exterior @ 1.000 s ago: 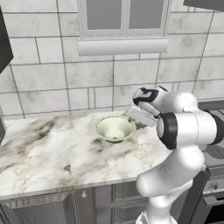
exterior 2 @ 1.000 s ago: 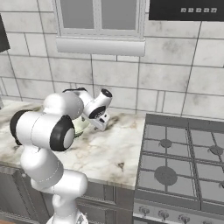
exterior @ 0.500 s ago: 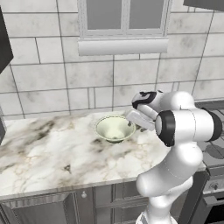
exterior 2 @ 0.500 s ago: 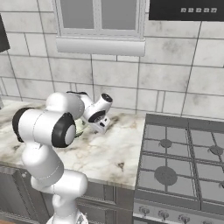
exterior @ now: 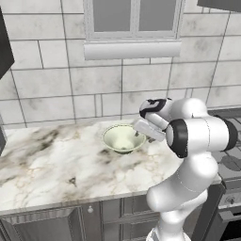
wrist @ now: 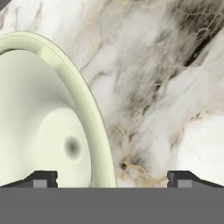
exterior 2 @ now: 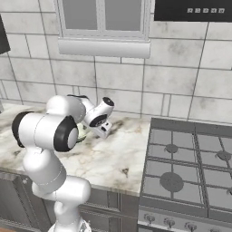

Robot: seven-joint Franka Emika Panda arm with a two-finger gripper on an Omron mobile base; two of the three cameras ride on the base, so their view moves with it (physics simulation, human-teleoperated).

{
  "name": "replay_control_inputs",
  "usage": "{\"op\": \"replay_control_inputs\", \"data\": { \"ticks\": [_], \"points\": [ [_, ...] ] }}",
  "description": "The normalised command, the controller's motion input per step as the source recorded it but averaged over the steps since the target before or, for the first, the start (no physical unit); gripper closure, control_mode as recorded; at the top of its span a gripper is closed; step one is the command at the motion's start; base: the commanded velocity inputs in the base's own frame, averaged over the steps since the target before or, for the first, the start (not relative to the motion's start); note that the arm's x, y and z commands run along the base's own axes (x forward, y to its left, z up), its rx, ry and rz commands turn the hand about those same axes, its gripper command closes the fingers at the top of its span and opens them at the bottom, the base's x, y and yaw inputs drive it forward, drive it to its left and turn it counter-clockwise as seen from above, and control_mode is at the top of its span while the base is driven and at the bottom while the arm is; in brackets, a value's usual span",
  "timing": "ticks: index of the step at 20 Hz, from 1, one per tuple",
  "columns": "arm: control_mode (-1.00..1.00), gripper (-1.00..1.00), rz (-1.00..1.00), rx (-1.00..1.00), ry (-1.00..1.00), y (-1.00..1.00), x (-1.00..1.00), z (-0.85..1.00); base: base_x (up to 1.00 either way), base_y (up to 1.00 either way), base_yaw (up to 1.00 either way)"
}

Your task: Pick the cup and bowl from the counter and place them on the counter next to the sink.

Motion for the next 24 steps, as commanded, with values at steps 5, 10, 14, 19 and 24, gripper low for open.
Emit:
{"op": "replay_control_inputs", "data": {
  "ticks": [5,10,14,19,24],
  "points": [
    [-1.0,-1.0,0.0,0.0,0.0,0.08,0.0,-0.01,0.0,0.0,0.0],
    [-1.0,1.0,0.0,0.0,0.0,0.0,0.0,0.0,0.0,0.0,0.0],
    [-1.0,1.0,0.0,0.0,0.0,0.0,0.0,0.0,0.0,0.0,0.0],
    [-1.0,1.0,0.0,0.0,0.0,0.0,0.0,0.0,0.0,0.0,0.0],
    [-1.0,1.0,-0.01,0.01,0.0,0.0,-0.06,0.1,0.0,0.0,0.0]
  ]
}}
